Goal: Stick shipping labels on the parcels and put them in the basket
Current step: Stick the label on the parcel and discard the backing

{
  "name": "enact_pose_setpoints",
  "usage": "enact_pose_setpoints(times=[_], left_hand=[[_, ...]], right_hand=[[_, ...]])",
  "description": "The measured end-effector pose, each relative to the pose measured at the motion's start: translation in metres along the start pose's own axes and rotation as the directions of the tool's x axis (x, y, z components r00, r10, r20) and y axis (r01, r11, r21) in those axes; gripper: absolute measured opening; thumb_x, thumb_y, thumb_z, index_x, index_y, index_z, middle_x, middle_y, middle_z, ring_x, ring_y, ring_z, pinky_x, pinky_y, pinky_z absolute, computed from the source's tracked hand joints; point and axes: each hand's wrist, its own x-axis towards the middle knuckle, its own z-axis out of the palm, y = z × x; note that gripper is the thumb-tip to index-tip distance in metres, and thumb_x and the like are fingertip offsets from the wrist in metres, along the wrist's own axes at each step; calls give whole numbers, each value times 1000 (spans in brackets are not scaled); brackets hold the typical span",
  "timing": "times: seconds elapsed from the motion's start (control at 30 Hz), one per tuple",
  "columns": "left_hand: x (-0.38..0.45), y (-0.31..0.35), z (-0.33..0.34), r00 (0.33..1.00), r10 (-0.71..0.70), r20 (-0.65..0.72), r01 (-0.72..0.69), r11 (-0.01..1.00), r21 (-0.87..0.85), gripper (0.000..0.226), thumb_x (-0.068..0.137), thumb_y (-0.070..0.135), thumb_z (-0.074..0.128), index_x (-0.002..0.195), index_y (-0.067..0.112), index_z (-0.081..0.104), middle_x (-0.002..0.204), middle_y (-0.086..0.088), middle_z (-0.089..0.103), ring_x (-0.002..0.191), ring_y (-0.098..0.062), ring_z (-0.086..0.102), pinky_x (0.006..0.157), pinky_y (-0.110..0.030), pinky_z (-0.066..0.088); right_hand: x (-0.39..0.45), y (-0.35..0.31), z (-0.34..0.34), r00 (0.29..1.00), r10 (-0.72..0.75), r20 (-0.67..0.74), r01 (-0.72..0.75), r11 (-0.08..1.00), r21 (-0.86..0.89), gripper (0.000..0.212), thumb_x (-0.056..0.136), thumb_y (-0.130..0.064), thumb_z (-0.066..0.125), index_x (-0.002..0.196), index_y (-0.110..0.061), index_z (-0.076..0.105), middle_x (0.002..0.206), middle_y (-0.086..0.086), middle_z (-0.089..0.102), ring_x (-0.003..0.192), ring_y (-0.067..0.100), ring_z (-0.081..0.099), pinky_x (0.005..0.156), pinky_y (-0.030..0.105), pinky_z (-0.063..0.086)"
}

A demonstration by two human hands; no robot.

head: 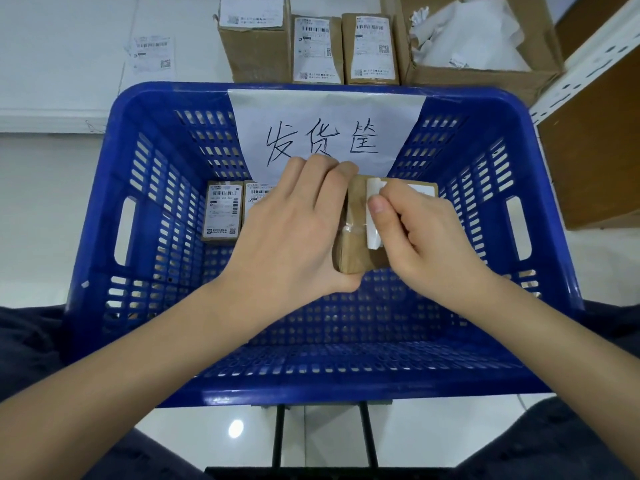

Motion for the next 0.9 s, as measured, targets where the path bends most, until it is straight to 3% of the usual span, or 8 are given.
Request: enact_pose_setpoints(times=[0.23, 0.33, 0.47, 0.67, 0.77, 0.9], left_hand=[[1, -4, 1, 999, 18, -36, -20, 998, -53, 84, 52, 38, 78, 121, -3, 54, 111, -15, 57, 97, -22, 44, 62, -25, 41], [2, -6, 4, 997, 15, -73, -23, 994, -103, 85, 52, 39, 79, 121, -2, 53, 112, -14, 56, 99, -23, 45, 61, -38, 52], [5, -8, 7, 997, 34, -75, -45, 988, -146, 83, 57, 42, 73, 123, -3, 51, 114, -14, 55, 103, -25, 48, 75, -36, 47], [4, -10, 11, 999, 8, -36, -14, 987, -163, 87, 57, 39, 76, 127, -1, 43, 120, -15, 49, 110, -26, 46, 74, -41, 51], [3, -5, 14, 999, 5, 52, -4, 999, -37, 93, 45, 33, 81, 122, -4, 44, 114, -18, 51, 102, -27, 42, 68, -32, 47], [-3, -2, 16, 992, -7, 123, -16, 983, 185, 98, 33, 38, 87, 112, -9, 52, 103, -20, 55, 91, -35, 53, 71, -38, 48]], right_hand=[[1, -1, -6, 1000, 1, -5, 0, 999, 42, 27, 97, -28, 34, 71, -21, 32, 57, -20, 28, 50, -1, 35, 49, 16, 28], [2, -1, -10, 1000, -4, -7, 4, 998, 57, 29, 98, -27, 34, 70, -19, 33, 57, -18, 29, 51, 3, 32, 49, 16, 28], [2, -2, -15, 1000, 10, 3, -10, 997, 72, 30, 98, -27, 34, 69, -19, 32, 56, -17, 30, 51, 5, 33, 49, 16, 27], [3, -4, -18, 999, 27, 36, -31, 994, 101, 29, 97, -31, 33, 69, -32, 28, 55, -16, 31, 51, 4, 36, 49, 14, 28], [2, -4, -10, 997, 24, 73, -27, 999, 42, 28, 97, -32, 32, 71, -21, 36, 55, -17, 32, 52, 6, 37, 50, 16, 31], [-4, -7, 1, 993, -2, 116, -4, 998, 56, 27, 97, -30, 33, 73, -19, 38, 56, -18, 32, 50, 8, 35, 51, 18, 32]])
